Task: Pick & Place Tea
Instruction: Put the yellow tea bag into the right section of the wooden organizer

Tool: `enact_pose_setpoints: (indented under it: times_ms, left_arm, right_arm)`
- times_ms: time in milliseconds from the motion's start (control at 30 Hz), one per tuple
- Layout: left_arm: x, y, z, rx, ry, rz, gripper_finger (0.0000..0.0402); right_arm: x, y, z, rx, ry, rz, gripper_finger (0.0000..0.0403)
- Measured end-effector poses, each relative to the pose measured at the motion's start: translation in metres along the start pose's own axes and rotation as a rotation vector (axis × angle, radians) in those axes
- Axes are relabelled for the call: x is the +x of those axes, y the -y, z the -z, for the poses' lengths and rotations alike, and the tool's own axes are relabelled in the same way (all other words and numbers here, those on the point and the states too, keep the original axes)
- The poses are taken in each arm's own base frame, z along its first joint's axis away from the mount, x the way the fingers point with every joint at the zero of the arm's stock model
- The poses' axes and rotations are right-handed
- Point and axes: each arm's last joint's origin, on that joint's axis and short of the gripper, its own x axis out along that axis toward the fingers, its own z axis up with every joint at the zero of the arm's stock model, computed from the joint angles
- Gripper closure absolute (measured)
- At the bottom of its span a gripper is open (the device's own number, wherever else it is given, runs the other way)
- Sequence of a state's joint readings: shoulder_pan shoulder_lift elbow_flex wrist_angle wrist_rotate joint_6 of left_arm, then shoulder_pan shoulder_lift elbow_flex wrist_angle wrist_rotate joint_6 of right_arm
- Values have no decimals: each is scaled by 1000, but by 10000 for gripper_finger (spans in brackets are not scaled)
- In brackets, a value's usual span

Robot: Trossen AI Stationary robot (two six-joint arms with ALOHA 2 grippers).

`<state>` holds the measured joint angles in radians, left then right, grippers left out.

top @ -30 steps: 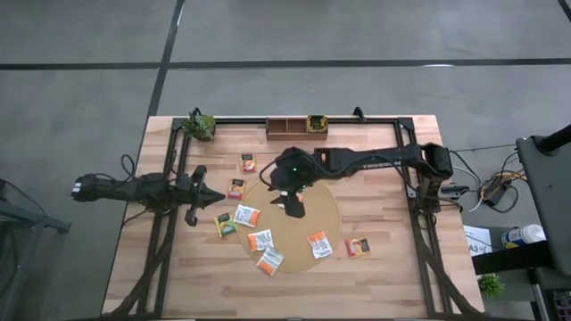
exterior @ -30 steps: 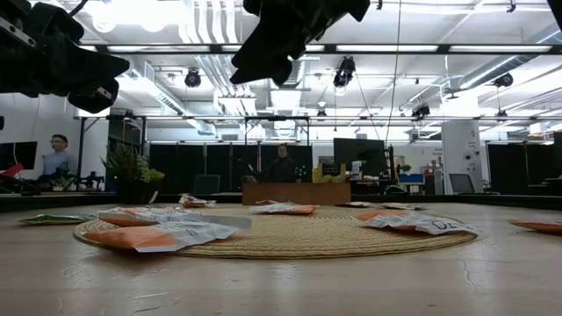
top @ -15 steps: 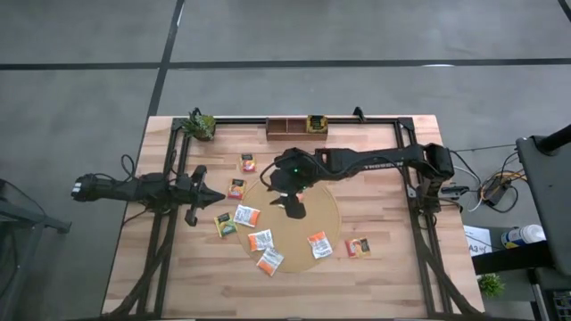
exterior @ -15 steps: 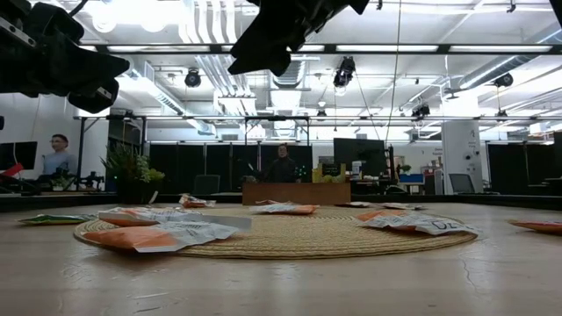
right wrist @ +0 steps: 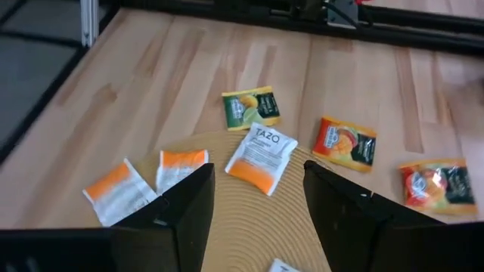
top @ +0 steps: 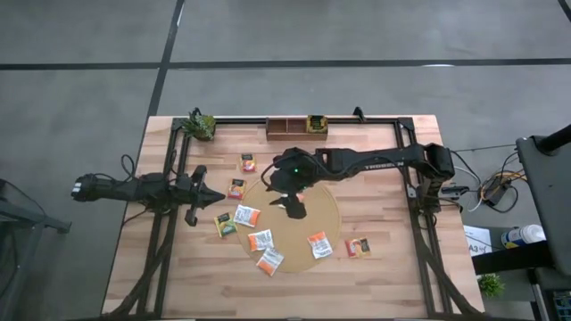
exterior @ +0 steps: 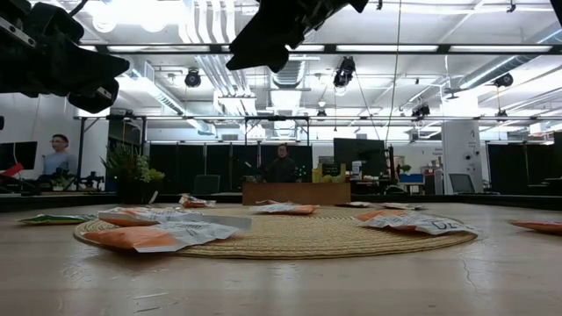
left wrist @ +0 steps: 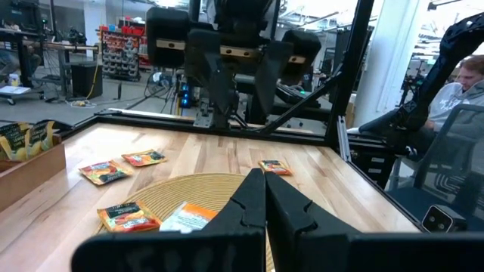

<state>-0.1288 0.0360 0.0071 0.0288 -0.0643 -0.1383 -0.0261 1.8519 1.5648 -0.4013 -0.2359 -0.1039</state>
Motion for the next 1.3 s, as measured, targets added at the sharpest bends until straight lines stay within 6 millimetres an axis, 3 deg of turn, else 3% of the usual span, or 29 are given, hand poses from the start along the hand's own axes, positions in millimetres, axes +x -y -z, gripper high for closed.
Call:
enact_pose_setpoints:
  times_ms: [333,733,1000,1300]
  left_arm:
    - [-1,1,-10,-36,102,12,402]
    - [-5,4,-31,-614,306,137,402]
    - [-6,5,-34,-604,305,175,402]
    - [-3,6,-54,-615,312,112,395]
  right_arm:
    - [-8,-1,-15,232,49,-2,202]
    - [-17,-2,-30,286,97,-5,202]
    - [-21,-3,-34,286,109,-8,202]
    - [-42,-7,-39,281,117,-8,202]
